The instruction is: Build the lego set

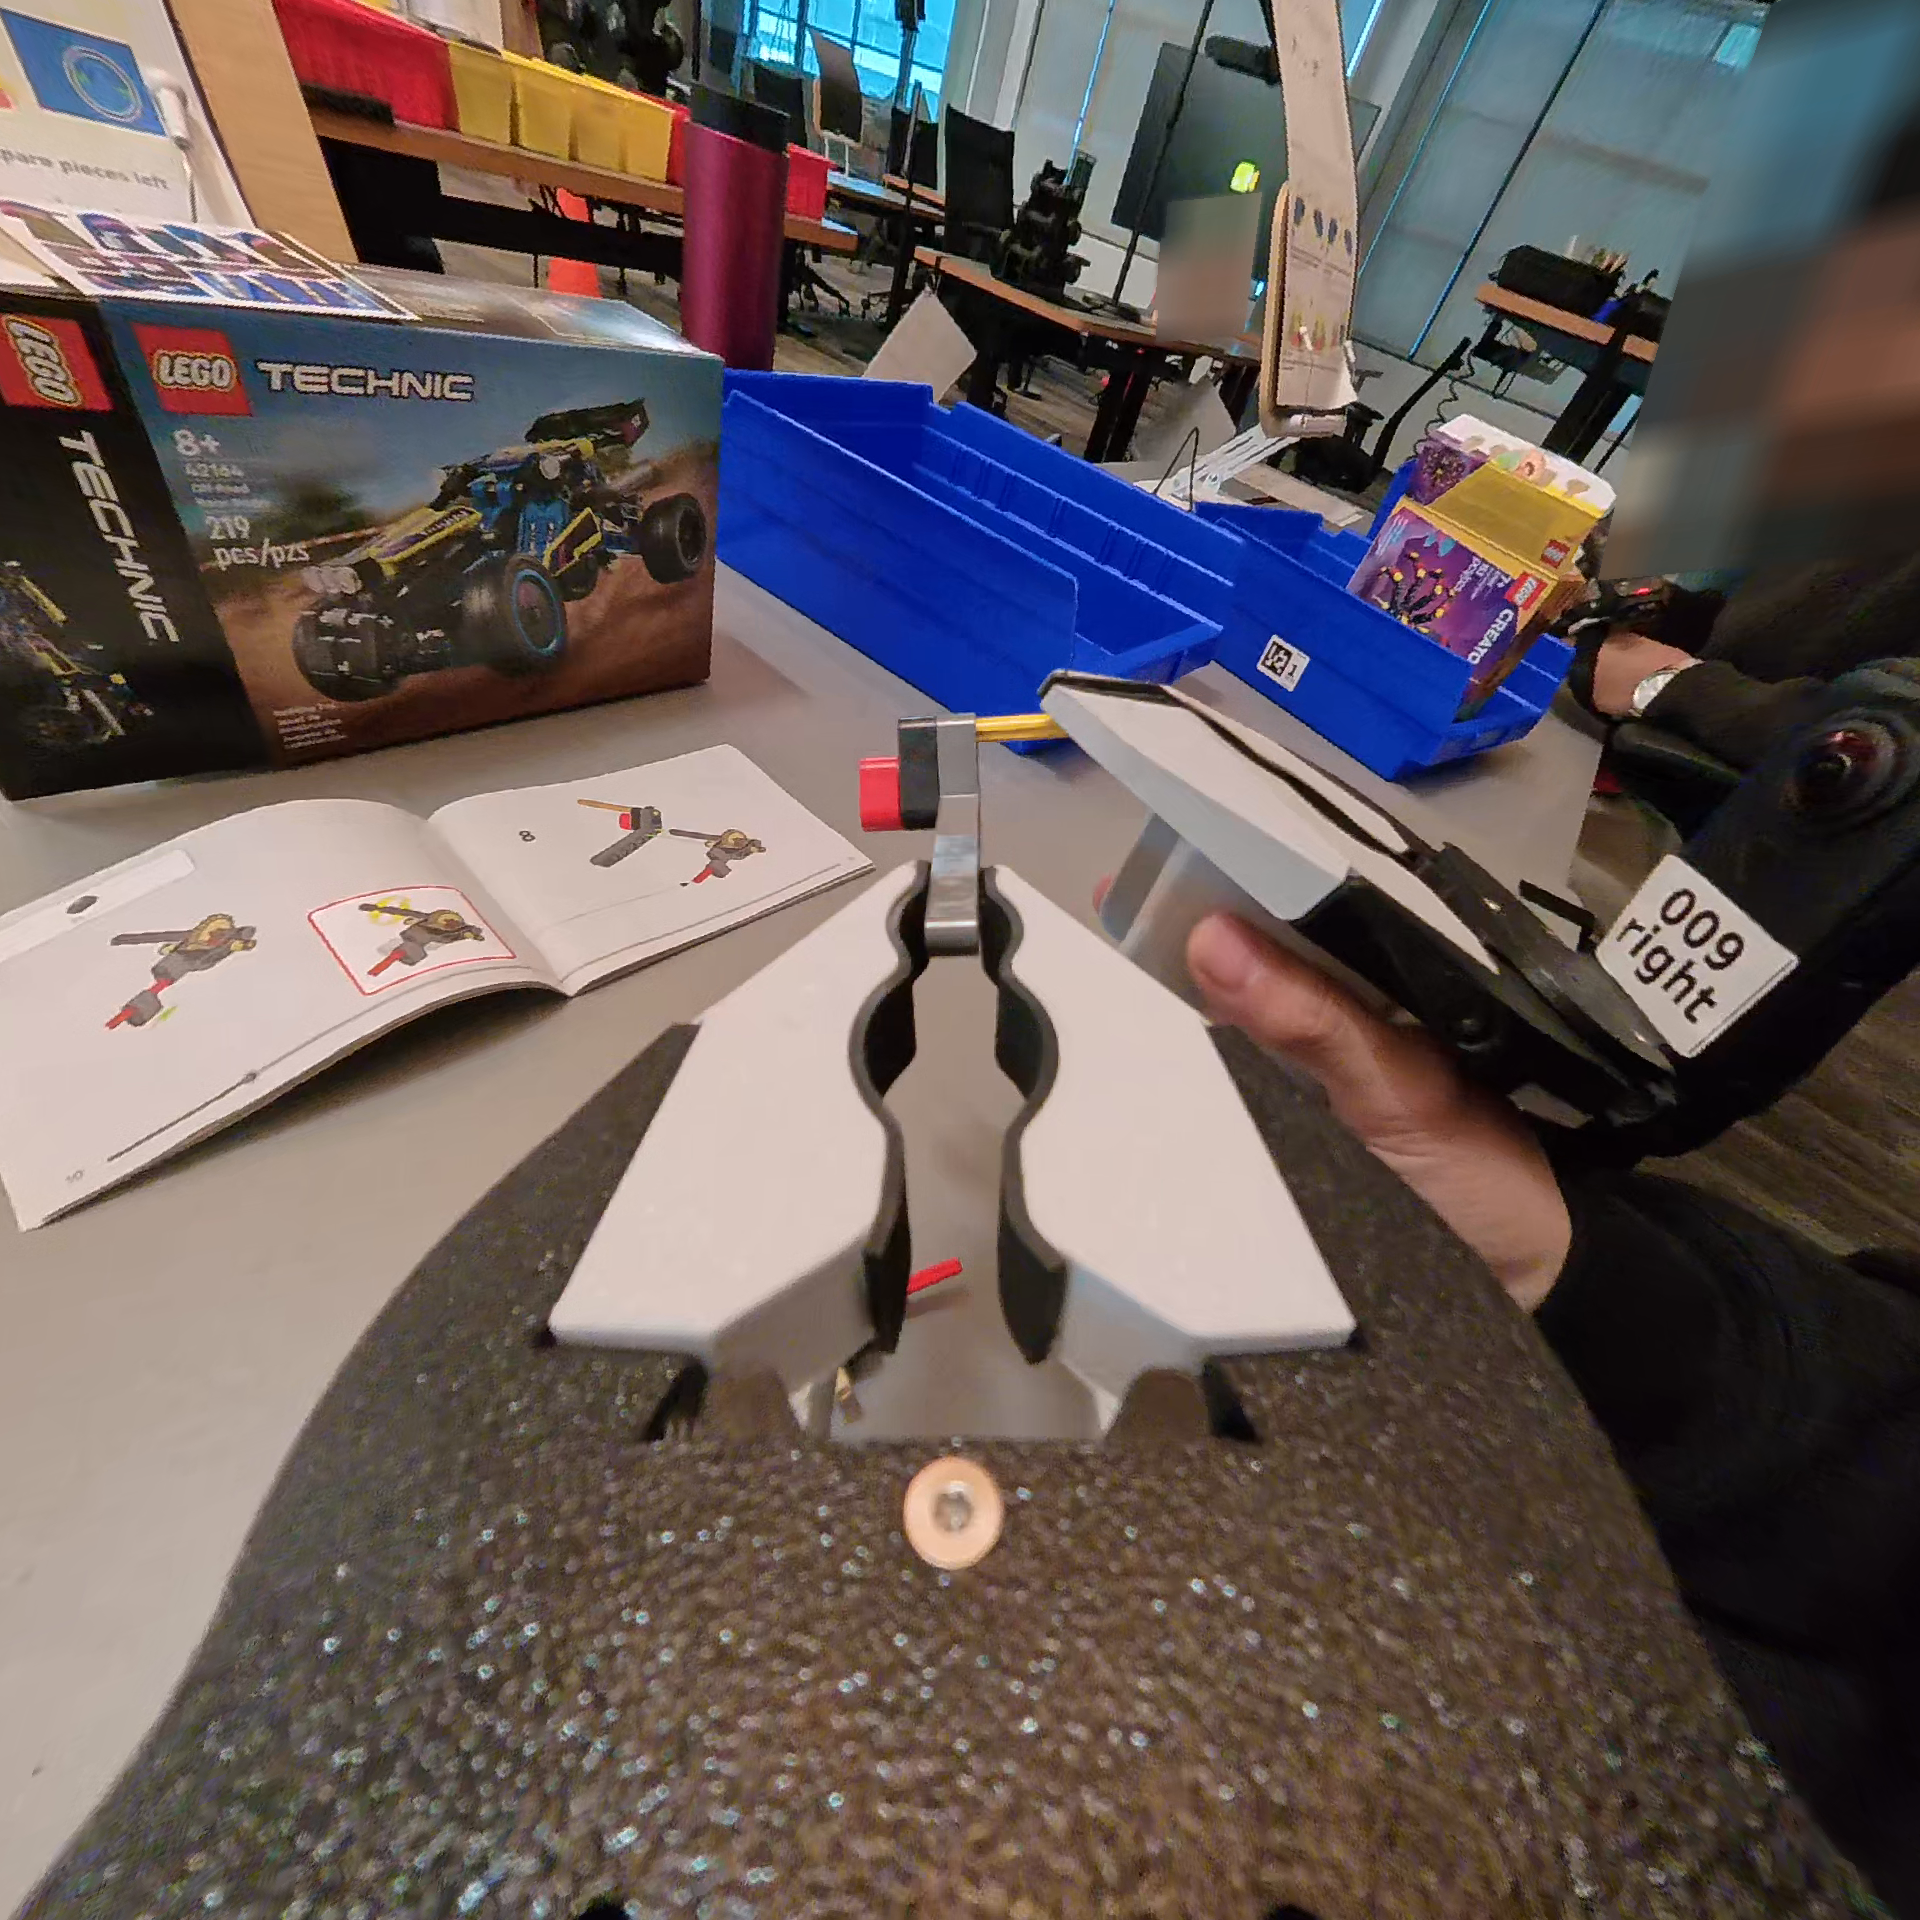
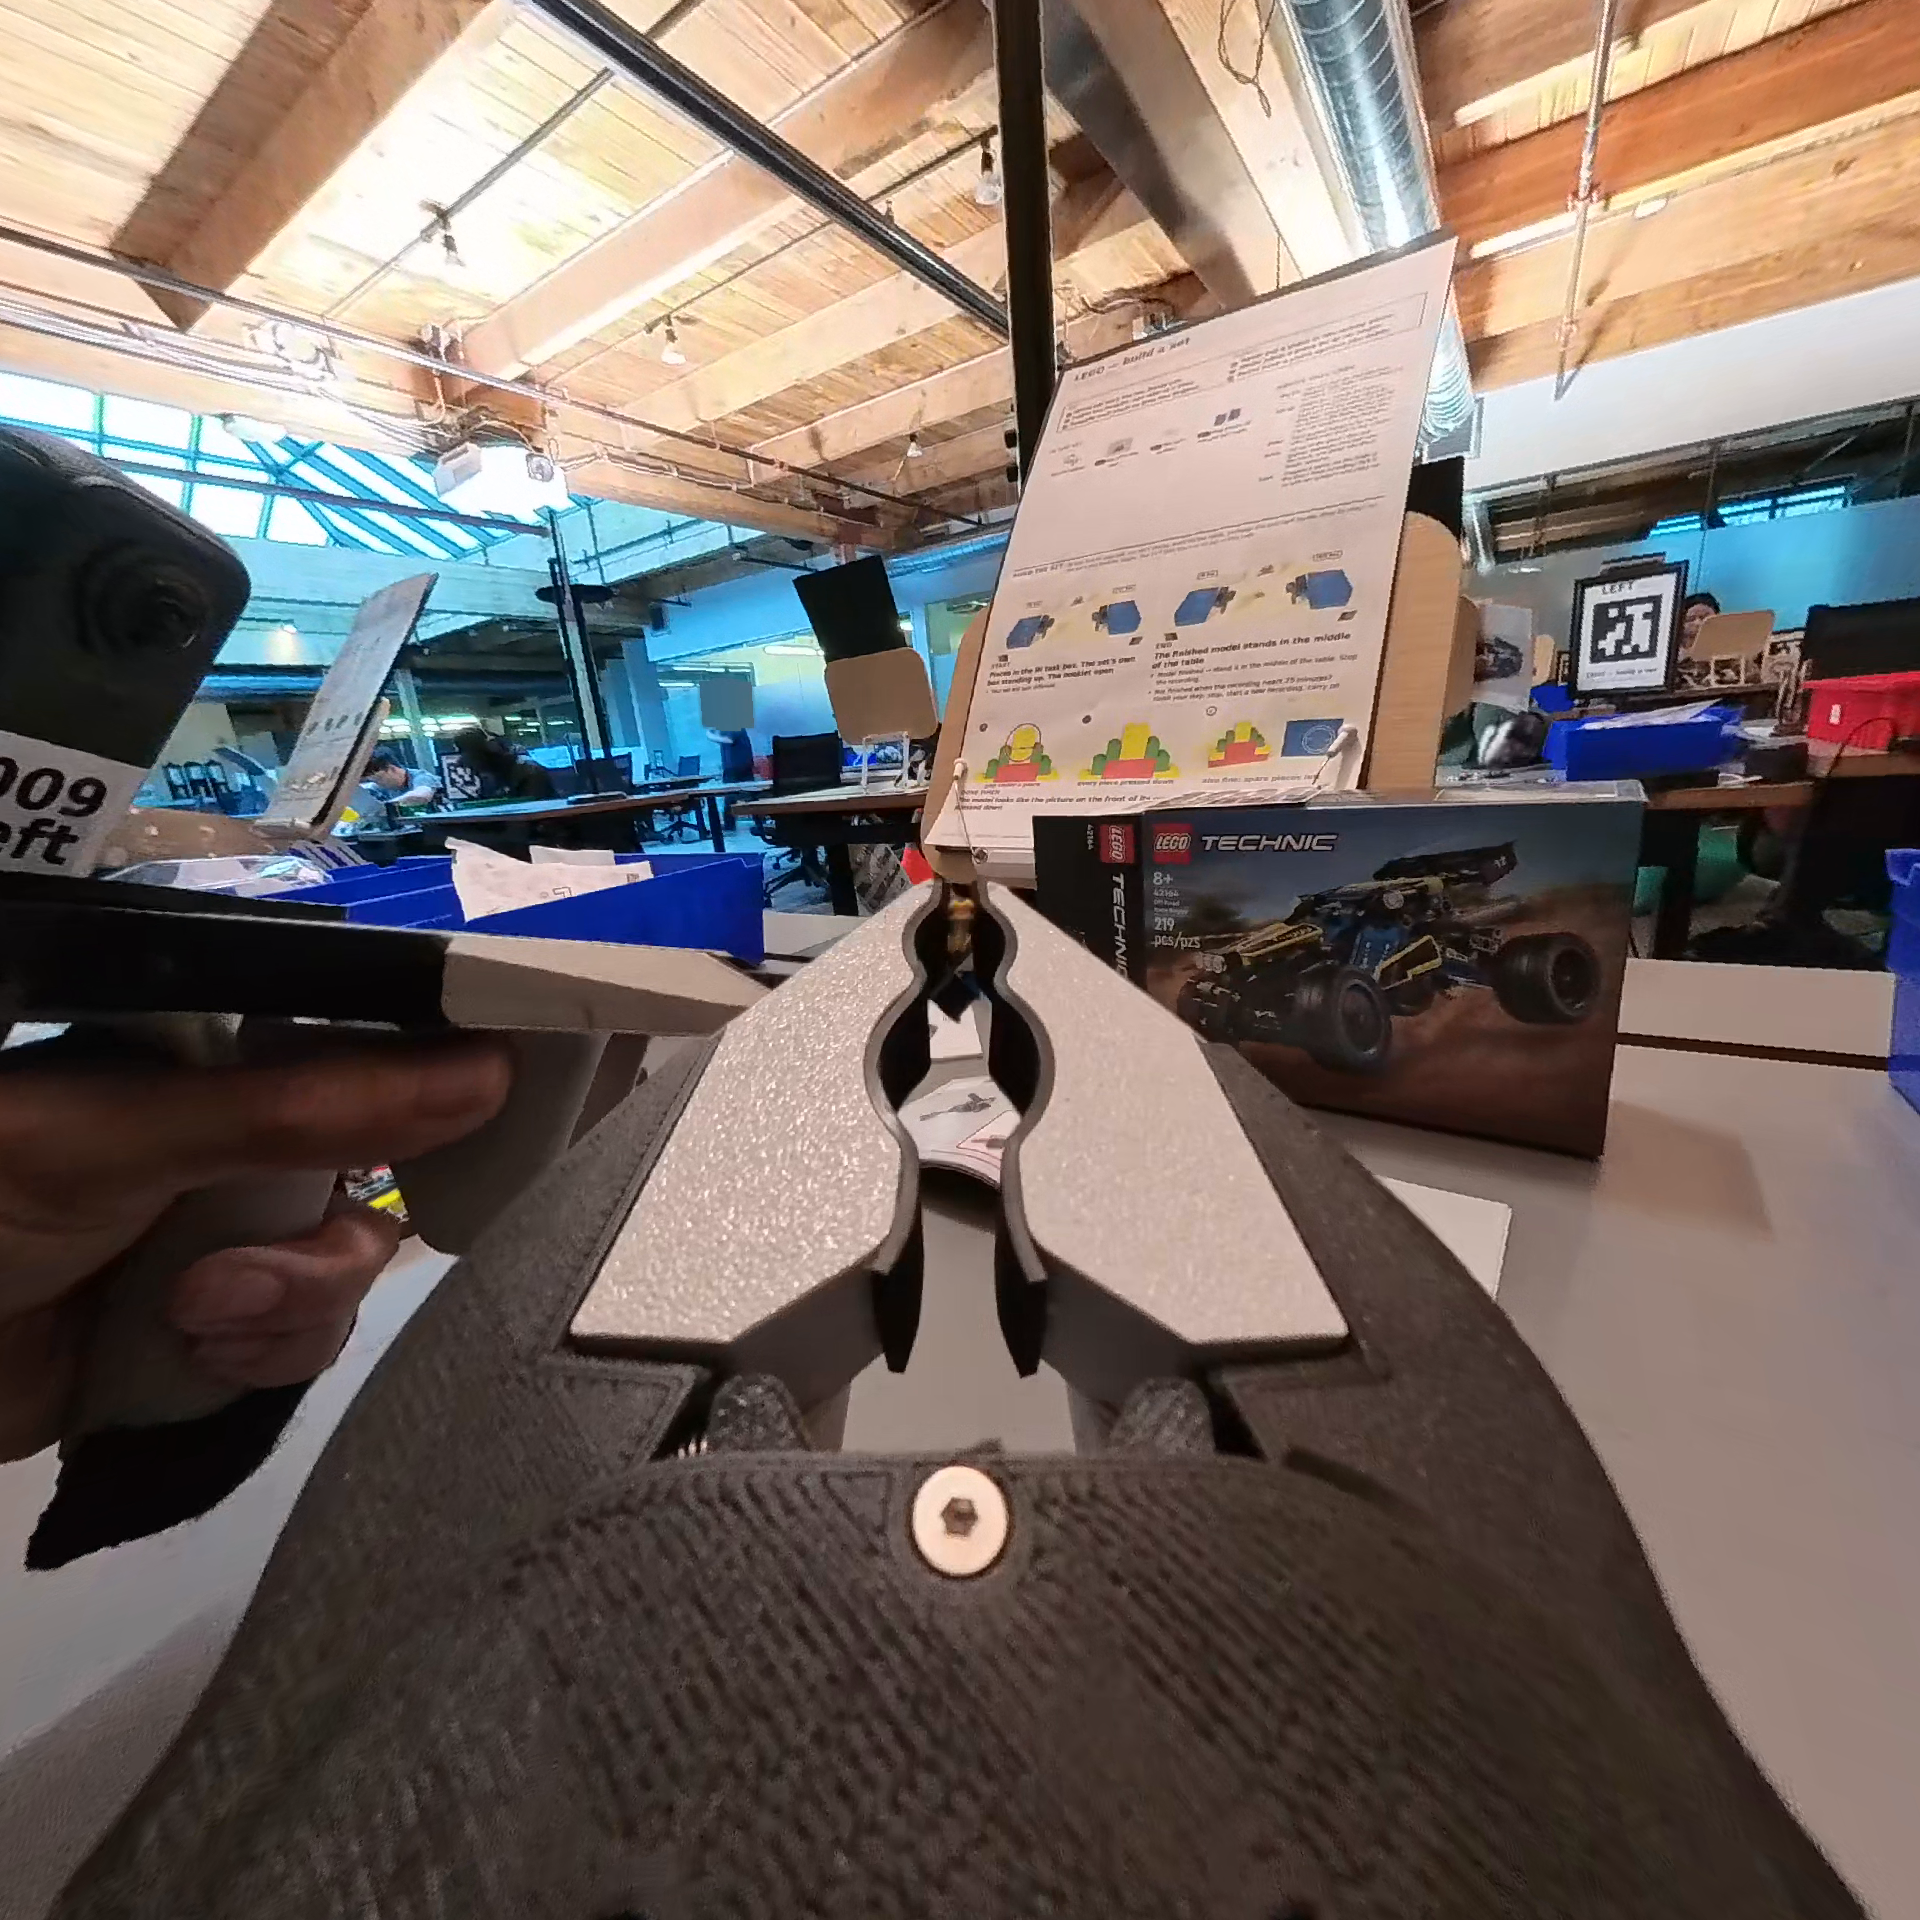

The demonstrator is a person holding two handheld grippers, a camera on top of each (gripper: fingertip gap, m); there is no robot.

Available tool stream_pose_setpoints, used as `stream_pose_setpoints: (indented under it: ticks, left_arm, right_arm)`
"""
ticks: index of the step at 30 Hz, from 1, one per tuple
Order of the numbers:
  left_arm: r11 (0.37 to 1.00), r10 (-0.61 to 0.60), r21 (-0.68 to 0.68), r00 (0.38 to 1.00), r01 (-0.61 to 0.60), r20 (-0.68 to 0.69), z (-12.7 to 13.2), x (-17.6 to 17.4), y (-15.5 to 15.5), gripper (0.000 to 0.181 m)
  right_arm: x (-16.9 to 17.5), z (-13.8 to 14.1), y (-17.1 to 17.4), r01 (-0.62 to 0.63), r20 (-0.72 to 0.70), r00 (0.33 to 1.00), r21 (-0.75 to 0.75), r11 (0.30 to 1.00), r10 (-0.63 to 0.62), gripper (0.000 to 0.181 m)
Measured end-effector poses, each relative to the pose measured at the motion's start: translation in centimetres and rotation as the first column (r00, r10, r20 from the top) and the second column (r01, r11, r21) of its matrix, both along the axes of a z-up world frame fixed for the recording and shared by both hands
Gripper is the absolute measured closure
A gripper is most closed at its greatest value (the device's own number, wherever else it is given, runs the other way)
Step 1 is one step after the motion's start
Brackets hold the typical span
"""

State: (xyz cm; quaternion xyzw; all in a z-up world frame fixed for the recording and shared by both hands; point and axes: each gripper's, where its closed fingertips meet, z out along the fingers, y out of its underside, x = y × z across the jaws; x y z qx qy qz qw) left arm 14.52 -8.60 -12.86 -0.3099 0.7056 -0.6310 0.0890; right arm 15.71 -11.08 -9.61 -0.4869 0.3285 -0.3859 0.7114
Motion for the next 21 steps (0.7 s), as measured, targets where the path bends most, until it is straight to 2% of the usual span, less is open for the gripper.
stream_pose_setpoints:
  ticks: [8, 12, 14, 16, 18, 21]
  left_arm:
    - [0.999, -0.021, 0.030, 0.999, 0.020, 0.047, 0.0, 0.3, 0.9, 0.175]
    - [0.996, -0.033, 0.087, 0.999, 0.031, 0.014, -0.5, 0.6, 2.2, 0.175]
    - [0.991, -0.064, 0.116, 0.998, 0.065, -0.014, -0.8, 0.4, 2.7, 0.175]
    - [0.982, -0.092, 0.163, 0.995, 0.097, -0.039, -1.3, 0.2, 3.3, 0.176]
    - [0.970, -0.110, 0.211, 0.993, 0.119, -0.052, -1.8, 0.0, 3.8, 0.175]
    - [0.962, -0.127, 0.236, 0.990, 0.140, -0.068, -2.0, -0.3, 4.2, 0.175]
  right_arm:
    - [0.1, -0.7, 0.8, -0.055, -0.026, 0.998, -0.033, 0.998, 0.054, 0.180]
    - [0.1, -2.3, 2.4, -0.163, -0.092, 0.984, -0.136, 0.977, 0.152, 0.172]
    - [0.3, -3.6, 3.1, -0.220, -0.156, 0.969, -0.190, 0.957, 0.192, 0.162]
    - [0.0, -3.9, 3.6, -0.265, -0.161, 0.959, -0.223, 0.938, 0.233, 0.161]
    - [-0.2, -3.6, 3.7, -0.257, -0.127, 0.965, -0.261, 0.930, 0.230, 0.167]
    - [-0.5, -4.6, 4.5, -0.270, -0.146, 0.962, -0.375, 0.887, 0.232, 0.174]
